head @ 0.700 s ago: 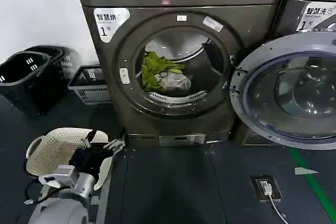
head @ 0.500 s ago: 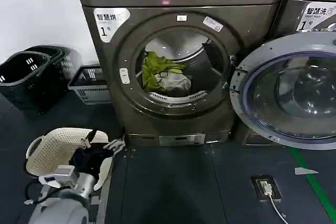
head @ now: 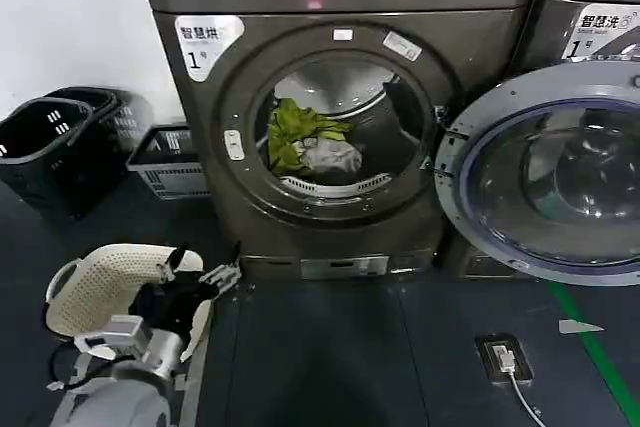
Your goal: Grasp the clothes from the dryer.
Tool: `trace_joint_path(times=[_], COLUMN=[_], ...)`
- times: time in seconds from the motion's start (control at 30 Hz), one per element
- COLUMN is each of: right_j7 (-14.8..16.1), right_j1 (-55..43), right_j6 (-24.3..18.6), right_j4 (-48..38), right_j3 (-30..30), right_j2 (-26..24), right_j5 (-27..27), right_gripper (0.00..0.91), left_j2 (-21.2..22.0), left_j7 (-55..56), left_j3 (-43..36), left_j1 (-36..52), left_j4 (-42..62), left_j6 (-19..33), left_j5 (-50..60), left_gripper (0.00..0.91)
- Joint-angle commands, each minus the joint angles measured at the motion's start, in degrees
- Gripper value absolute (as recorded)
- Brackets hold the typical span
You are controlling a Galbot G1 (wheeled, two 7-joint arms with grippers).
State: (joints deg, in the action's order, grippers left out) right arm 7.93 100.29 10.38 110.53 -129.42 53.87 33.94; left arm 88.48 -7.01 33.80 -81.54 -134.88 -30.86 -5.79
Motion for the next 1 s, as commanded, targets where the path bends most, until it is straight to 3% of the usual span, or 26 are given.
trace_joint_path(times=[0.03,1.0], right_j7=[0.0,1.3], right_j1=[0.0,-1.1], right_j6=[-0.2,-0.1], right_j4=[-0.1,-0.9], right_j3=[0.0,0.6], right_j2=[0.1,-0.3], right_j5=[0.0,-0.2], right_gripper=[0.907,0.907], left_j2=[0.1,0.6], left_j7=[0.0,-0.4], left_j3=[-0.1,0.1], left_j1=[0.0,0.0], left_j4=[0.0,0.0], left_j6=[0.0,-0.2], left_j5=[0.1,0.1], left_gripper=[0.907,0.907])
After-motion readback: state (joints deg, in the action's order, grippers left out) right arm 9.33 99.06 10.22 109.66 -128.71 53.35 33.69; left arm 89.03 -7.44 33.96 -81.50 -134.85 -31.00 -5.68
